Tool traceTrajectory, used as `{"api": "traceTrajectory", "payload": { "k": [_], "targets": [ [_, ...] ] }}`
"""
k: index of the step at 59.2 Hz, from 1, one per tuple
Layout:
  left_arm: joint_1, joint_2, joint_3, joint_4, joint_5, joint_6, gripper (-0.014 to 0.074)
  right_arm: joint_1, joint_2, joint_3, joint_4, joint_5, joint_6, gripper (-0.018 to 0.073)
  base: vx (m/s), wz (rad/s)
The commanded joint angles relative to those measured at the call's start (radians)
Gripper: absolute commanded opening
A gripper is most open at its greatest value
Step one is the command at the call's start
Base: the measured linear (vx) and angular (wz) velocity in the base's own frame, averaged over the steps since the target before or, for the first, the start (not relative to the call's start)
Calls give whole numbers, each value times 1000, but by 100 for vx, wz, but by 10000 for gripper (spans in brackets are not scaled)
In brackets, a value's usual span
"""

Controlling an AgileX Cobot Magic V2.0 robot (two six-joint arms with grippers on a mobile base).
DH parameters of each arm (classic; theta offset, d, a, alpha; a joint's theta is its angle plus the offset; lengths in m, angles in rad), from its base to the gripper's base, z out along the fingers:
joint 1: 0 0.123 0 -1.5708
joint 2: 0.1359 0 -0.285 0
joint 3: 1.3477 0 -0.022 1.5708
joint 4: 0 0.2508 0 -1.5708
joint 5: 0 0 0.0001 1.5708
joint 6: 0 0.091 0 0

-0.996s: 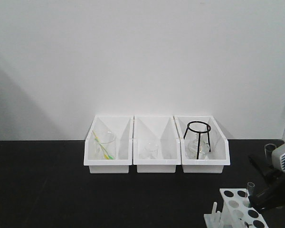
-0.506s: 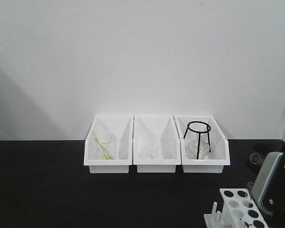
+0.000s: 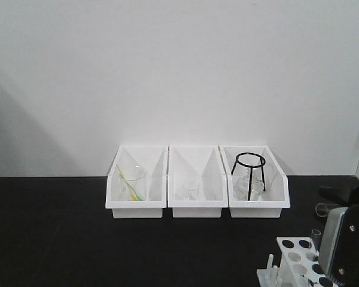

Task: Flip and reinsert test tube from rack

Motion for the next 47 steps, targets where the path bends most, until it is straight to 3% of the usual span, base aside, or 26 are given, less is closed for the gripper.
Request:
{"api": "traceTrajectory", "payload": {
  "k": [1, 12, 19, 34, 47],
  "targets": [
    [-7, -11, 0, -4, -86, 0, -6, -3, -21, -37, 159, 12, 69, 75, 0, 0],
    [-7, -11, 0, -4, -86, 0, -6, -3, -21, -37, 487, 12, 270, 75, 0, 0],
    [-7, -11, 0, -4, -86, 0, -6, -3, -21, -37, 612, 7, 371, 75, 0, 0],
    [-7, -11, 0, -4, -86, 0, -6, -3, -14, -7, 652, -44, 516, 75, 0, 0],
    [-7, -11, 0, -4, -86, 0, -6, -5, 55, 48, 655, -240, 476, 75, 0, 0]
  ]
}}
